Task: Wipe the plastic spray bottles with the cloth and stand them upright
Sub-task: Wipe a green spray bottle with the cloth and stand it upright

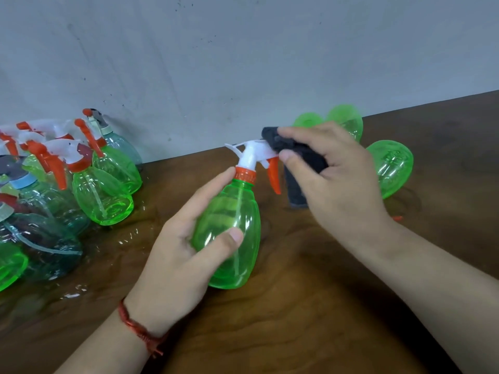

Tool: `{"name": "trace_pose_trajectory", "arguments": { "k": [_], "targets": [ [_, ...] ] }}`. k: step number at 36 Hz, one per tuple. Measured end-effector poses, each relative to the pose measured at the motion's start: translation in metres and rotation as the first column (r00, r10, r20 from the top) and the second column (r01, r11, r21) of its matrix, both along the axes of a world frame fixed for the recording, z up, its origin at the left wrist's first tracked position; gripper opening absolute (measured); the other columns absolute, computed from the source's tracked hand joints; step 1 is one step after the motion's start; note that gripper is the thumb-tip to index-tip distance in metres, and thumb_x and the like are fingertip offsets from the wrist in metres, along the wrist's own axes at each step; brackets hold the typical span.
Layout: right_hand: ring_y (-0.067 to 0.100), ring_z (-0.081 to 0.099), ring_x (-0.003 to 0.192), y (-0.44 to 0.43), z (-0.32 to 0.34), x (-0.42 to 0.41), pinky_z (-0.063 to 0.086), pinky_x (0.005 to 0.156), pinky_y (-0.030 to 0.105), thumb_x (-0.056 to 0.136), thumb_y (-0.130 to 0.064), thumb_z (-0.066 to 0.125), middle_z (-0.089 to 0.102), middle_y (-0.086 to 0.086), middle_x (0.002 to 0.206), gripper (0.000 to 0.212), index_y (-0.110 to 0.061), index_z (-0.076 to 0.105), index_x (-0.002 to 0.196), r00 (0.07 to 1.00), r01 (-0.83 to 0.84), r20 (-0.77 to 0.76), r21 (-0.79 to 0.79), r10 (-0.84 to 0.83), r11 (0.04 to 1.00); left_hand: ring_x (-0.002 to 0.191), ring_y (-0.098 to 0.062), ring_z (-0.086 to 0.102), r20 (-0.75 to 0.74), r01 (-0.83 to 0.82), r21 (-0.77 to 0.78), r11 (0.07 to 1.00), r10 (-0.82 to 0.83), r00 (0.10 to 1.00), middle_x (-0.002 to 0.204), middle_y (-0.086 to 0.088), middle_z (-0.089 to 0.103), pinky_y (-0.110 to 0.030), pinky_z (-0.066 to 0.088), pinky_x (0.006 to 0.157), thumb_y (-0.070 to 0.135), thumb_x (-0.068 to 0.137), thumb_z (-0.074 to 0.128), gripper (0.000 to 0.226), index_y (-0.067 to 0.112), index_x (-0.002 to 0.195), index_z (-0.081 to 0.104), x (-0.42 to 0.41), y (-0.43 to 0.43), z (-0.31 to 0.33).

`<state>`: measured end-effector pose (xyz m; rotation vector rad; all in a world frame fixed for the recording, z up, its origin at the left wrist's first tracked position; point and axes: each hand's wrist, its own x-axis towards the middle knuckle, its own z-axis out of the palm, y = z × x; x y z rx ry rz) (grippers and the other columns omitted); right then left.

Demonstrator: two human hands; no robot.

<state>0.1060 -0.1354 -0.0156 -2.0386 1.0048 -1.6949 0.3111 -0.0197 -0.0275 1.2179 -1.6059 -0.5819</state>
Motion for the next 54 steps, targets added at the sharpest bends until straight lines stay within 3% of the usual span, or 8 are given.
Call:
{"name": "trace_pose_trajectory", "arguments": {
  "k": [7, 13, 18, 23, 34, 40, 47, 54],
  "targets": [
    [0.01, 0.065, 0.104, 0.016, -0.005, 0.014, 0.05, 0.09, 0.022, 0.1, -0.009, 0.073, 0.067, -0.003, 0.108, 0.029, -0.015, 0.077, 0.128, 0.969, -0.214, -0.141, -0.069, 0.203, 0.974, 0.133, -0.003, 0.062, 0.061, -0.004, -0.005, 1.0, 0.004, 0.998, 0.146, 0.021, 0.064, -0.01, 0.044, 0.104, 0.03, 0.09, 0.075, 0.067, 0.032, 0.154, 0.055, -0.002, 0.001, 0.002],
    [0.003, 0.062, 0.099, -0.004, 0.0, 0.001, 0.048, 0.089, 0.017, 0.098, -0.014, 0.075, 0.068, -0.003, 0.107, 0.027, -0.021, 0.078, 0.124, 0.995, -0.003, -0.102, -0.083, -0.006, 0.997, 0.122, -0.006, 0.069, -0.032, 0.013, 0.016, 1.0, -0.012, 0.999, 0.136, 0.015, 0.071, -0.01, 0.049, 0.095, 0.018, 0.089, 0.069, 0.064, 0.033, 0.151, 0.058, -0.005, 0.001, 0.003],
    [0.01, 0.067, 0.101, 0.011, -0.007, 0.014, 0.051, 0.088, 0.022, 0.098, -0.009, 0.074, 0.069, -0.002, 0.109, 0.028, -0.016, 0.079, 0.124, 0.966, -0.209, -0.171, -0.081, 0.193, 0.975, 0.126, -0.002, 0.066, -0.064, 0.005, 0.031, 1.0, -0.003, 0.998, 0.139, 0.019, 0.069, -0.011, 0.049, 0.098, 0.027, 0.088, 0.074, 0.064, 0.033, 0.15, 0.058, -0.004, -0.001, 0.0],
    [-0.001, 0.063, 0.099, -0.001, -0.002, 0.003, 0.048, 0.089, 0.015, 0.095, -0.017, 0.078, 0.068, -0.008, 0.107, 0.027, -0.023, 0.079, 0.122, 0.993, -0.029, -0.112, -0.069, 0.021, 0.997, 0.124, -0.013, 0.07, -0.121, 0.044, 0.033, 0.998, -0.04, 0.992, 0.138, 0.007, 0.072, -0.02, 0.054, 0.098, 0.04, 0.085, 0.069, 0.069, 0.035, 0.153, 0.058, -0.003, -0.001, 0.002],
    [-0.006, 0.061, 0.078, 0.004, -0.008, 0.01, 0.039, 0.075, 0.006, 0.08, -0.01, 0.08, 0.067, -0.017, 0.091, 0.025, -0.021, 0.08, 0.103, 0.996, -0.031, -0.086, 0.064, 0.036, 0.997, 0.123, -0.011, 0.07, -0.181, -0.01, -0.015, 1.0, 0.008, 0.984, 0.136, 0.009, 0.073, -0.022, 0.056, 0.097, 0.038, 0.083, 0.068, 0.07, 0.03, 0.152, 0.058, -0.005, -0.002, -0.002],
    [0.002, 0.071, 0.079, 0.004, -0.007, 0.01, 0.052, 0.074, 0.017, 0.091, -0.017, 0.079, 0.074, -0.016, 0.092, 0.019, -0.022, 0.077, 0.11, 0.991, -0.112, 0.1, 0.204, 0.093, 0.972, 0.123, -0.014, 0.071, -0.149, -0.012, -0.004, 1.0, 0.011, 0.989, 0.136, 0.007, 0.073, -0.03, 0.057, 0.102, 0.037, 0.084, 0.069, 0.069, 0.032, 0.152, 0.058, -0.005, -0.001, -0.003],
    [0.026, 0.074, 0.079, 0.001, -0.013, 0.012, 0.06, 0.076, 0.053, 0.09, -0.02, 0.074, 0.077, 0.001, 0.08, 0.006, -0.023, 0.076, 0.085, 0.981, -0.193, 0.062, 0.424, 0.184, 0.885, 0.133, -0.028, 0.065, -0.232, -0.076, -0.048, 0.996, 0.063, 0.971, 0.145, -0.004, 0.068, -0.067, 0.046, 0.114, 0.033, 0.083, 0.067, 0.069, 0.036, 0.152, 0.059, 0.002, -0.002, 0.002],
    [0.01, 0.075, 0.086, 0.001, -0.008, 0.011, 0.061, 0.08, 0.03, 0.097, -0.007, 0.072, 0.08, -0.002, 0.094, 0.013, -0.015, 0.078, 0.105, 0.922, -0.288, 0.355, 0.36, 0.155, 0.887, 0.134, -0.022, 0.064, -0.167, -0.052, -0.042, 0.998, 0.044, 0.985, 0.148, -0.001, 0.066, -0.058, 0.048, 0.114, 0.034, 0.085, 0.067, 0.071, 0.03, 0.155, 0.055, 0.004, -0.002, 0.0]
  ]
}}
